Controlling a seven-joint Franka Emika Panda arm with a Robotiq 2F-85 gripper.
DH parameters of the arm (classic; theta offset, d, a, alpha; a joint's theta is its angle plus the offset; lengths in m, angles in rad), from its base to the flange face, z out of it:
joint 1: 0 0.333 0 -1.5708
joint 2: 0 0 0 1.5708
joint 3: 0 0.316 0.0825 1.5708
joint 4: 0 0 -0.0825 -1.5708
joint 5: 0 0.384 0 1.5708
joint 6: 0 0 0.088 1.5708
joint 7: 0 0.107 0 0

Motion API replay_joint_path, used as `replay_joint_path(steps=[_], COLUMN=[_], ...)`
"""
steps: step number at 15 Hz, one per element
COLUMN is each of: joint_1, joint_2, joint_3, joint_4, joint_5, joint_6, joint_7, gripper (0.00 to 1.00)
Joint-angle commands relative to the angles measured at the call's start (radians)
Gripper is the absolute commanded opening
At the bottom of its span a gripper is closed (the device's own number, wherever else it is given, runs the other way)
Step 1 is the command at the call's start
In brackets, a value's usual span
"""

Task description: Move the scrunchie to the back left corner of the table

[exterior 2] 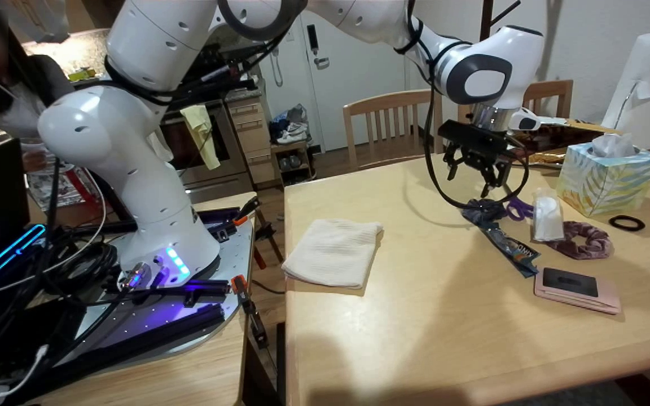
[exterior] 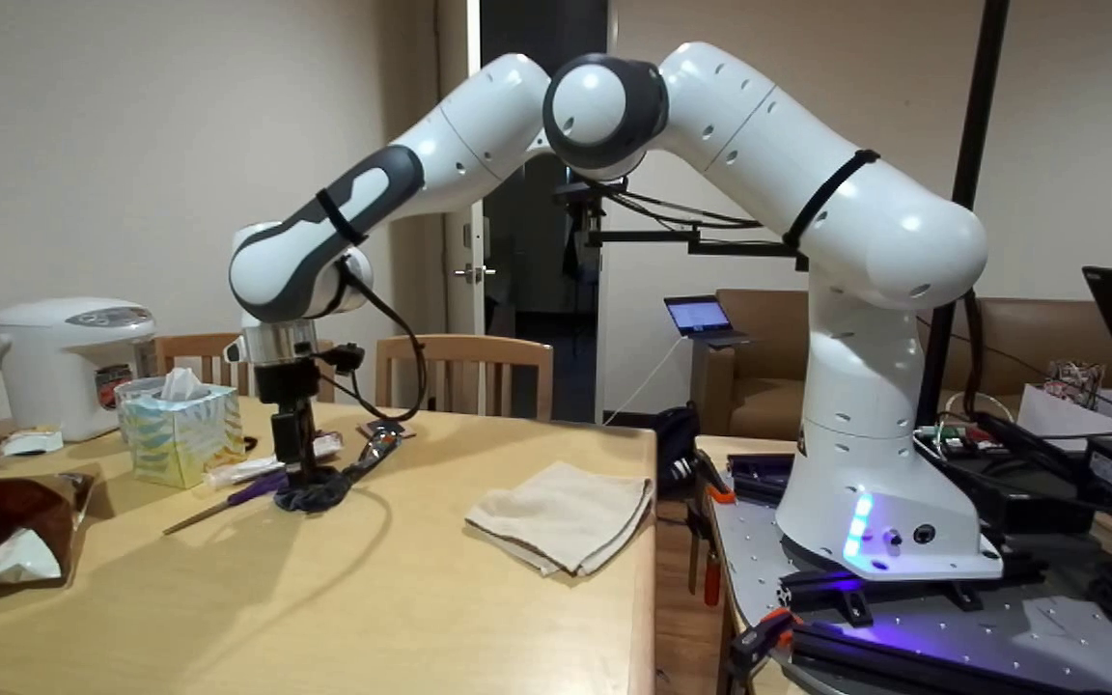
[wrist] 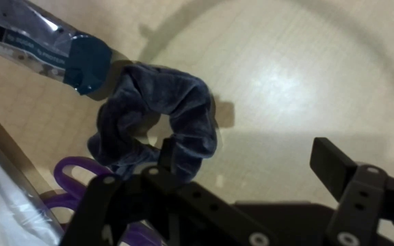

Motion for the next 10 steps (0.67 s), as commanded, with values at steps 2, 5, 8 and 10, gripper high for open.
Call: replay_joint_path(steps=[2, 5, 8, 10], joint_1=[0.011, 0.007, -0.006, -0.009], joint_2=[0.028, 0.035, 0.041, 0.04], joint_3=[-0.027, -0.026, -0.002, 0.009], joint_4=[0.016, 0.022, 0.03, 0.033], joint_5=[-0.064, -0.073, -0.058, -0.055], joint_6=[0.034, 0.023, 0.018, 0.011], joint_7=[0.147, 0.179, 0.155, 0.143], gripper=[1.0, 1.0, 1.0, 1.0])
